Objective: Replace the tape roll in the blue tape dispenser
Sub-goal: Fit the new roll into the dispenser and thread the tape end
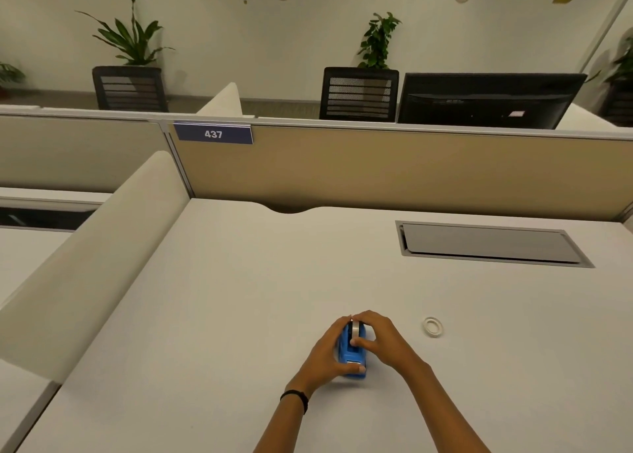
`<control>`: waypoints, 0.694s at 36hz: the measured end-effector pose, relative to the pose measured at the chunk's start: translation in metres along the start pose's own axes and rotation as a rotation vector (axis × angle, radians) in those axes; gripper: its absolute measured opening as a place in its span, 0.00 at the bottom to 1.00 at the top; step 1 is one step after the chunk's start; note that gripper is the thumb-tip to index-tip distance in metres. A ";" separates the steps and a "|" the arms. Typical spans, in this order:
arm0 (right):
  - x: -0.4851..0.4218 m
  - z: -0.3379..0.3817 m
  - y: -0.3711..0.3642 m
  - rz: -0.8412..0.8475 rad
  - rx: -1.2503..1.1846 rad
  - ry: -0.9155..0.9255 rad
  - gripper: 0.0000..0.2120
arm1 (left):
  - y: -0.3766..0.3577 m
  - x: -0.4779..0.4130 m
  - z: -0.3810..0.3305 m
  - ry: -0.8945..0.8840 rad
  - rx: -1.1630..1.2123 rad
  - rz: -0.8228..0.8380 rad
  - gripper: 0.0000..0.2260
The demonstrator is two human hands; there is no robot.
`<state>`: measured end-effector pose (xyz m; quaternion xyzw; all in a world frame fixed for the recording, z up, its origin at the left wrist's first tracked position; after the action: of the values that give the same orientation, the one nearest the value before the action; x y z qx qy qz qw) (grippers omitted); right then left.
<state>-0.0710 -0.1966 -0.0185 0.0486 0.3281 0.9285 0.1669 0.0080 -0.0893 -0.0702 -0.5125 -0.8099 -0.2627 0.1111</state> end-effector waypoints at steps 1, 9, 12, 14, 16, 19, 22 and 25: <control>0.000 0.000 -0.001 -0.008 0.002 -0.003 0.19 | 0.000 0.000 0.000 -0.001 0.009 0.003 0.37; 0.005 0.002 -0.002 -0.167 -0.100 -0.011 0.14 | 0.002 0.002 -0.001 -0.020 0.096 0.006 0.29; 0.007 0.004 0.001 -0.227 -0.132 -0.002 0.11 | 0.003 0.004 -0.005 -0.039 0.124 -0.018 0.24; 0.007 0.004 0.002 -0.248 -0.150 -0.007 0.10 | 0.003 0.004 -0.005 -0.049 0.151 -0.038 0.21; 0.007 0.004 0.003 -0.263 -0.164 -0.011 0.09 | 0.003 0.004 -0.005 -0.056 0.167 -0.058 0.19; 0.007 0.004 0.005 -0.291 -0.164 -0.009 0.06 | 0.003 0.004 -0.007 -0.051 0.167 -0.090 0.17; 0.008 0.006 0.005 -0.318 -0.167 -0.012 0.05 | 0.005 0.003 -0.009 -0.059 0.163 -0.101 0.16; 0.009 0.005 0.003 -0.346 -0.174 -0.020 0.06 | 0.005 0.002 -0.010 -0.071 0.158 -0.094 0.17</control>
<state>-0.0794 -0.1923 -0.0129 -0.0140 0.2484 0.9102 0.3310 0.0109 -0.0911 -0.0593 -0.4724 -0.8548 -0.1845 0.1098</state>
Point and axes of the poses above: each hand's wrist, its own x-axis away from the middle knuckle, its own y-axis out of the back of the hand, z = x × y, the point moved 5 cm from there along -x, towards the middle knuckle, and after that the axes turned 15 degrees about y, right-handed, at the moved point
